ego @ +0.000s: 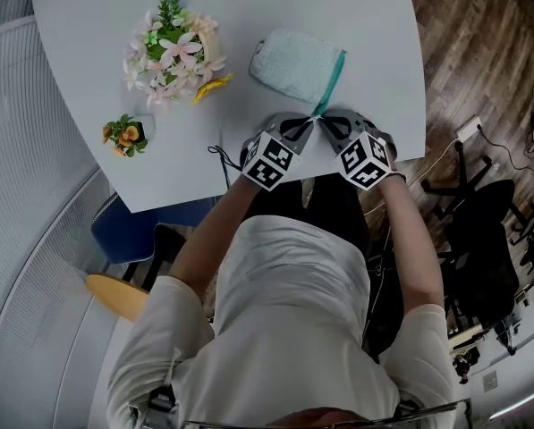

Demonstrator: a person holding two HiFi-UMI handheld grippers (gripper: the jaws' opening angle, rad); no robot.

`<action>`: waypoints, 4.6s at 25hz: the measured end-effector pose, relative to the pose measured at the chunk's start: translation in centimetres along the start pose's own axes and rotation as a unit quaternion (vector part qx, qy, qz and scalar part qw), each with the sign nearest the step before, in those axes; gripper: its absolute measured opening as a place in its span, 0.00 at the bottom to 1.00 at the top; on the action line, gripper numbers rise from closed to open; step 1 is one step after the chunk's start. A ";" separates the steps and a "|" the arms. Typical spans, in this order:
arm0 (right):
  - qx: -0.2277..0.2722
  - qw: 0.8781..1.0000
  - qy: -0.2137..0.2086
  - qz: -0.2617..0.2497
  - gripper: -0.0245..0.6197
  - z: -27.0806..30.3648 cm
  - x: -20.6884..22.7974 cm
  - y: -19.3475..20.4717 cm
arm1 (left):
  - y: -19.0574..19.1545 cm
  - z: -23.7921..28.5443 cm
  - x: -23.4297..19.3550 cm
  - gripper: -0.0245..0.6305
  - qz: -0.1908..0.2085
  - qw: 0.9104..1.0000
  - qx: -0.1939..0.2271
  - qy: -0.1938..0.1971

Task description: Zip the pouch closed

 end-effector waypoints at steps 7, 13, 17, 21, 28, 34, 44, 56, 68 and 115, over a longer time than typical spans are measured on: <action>0.004 1.000 -0.023 0.011 0.05 -0.9 0.4 -0.3 | 0.0 -1.4 0.2 0.08 -0.014 1.000 -0.003 -0.002; 0.005 0.999 -0.024 0.025 0.05 -2.4 1.5 0.3 | 0.2 -3.5 0.4 0.08 -0.030 0.999 -0.004 -0.019; 0.004 1.000 -0.023 0.021 0.05 -3.1 2.0 0.2 | 0.1 -4.4 0.7 0.08 -0.032 0.999 -0.004 -0.031; 0.002 1.000 -0.022 0.014 0.05 -3.7 2.4 0.2 | 0.0 -5.1 0.6 0.08 -0.039 0.998 0.000 -0.043; -0.005 1.000 -0.009 0.006 0.05 -5.1 3.1 0.5 | 0.4 -6.6 0.7 0.08 -0.049 0.997 0.007 -0.066; -0.014 1.000 -0.001 0.003 0.05 -6.1 3.8 1.3 | 1.0 -7.5 0.9 0.08 -0.067 0.994 0.015 -0.084; -0.045 0.998 0.035 0.022 0.05 -6.3 4.9 2.8 | 2.2 -7.2 1.6 0.08 -0.100 0.991 0.023 -0.090; -0.064 0.994 0.076 0.045 0.14 -6.0 3.9 3.4 | 3.5 -7.2 2.1 0.14 -0.118 0.989 0.029 -0.079; -0.017 0.990 0.129 0.060 0.14 -12.9 -0.3 -0.1 | 2.1 -13.4 3.4 0.16 -0.085 0.991 0.061 -0.084; 0.307 0.925 0.211 0.070 0.05 -42.4 -20.0 -3.0 | -4.1 -33.2 32.0 0.08 -0.051 0.920 0.352 -0.165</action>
Point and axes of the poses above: the fingertips, and each gripper's own axes: z forward along the fingers, x to its right, y out of its underside, the point moved 6 cm from there along -z, backward along the fingers, and after that the axes turned 4 degrees about -z, right-handed, at the moved point
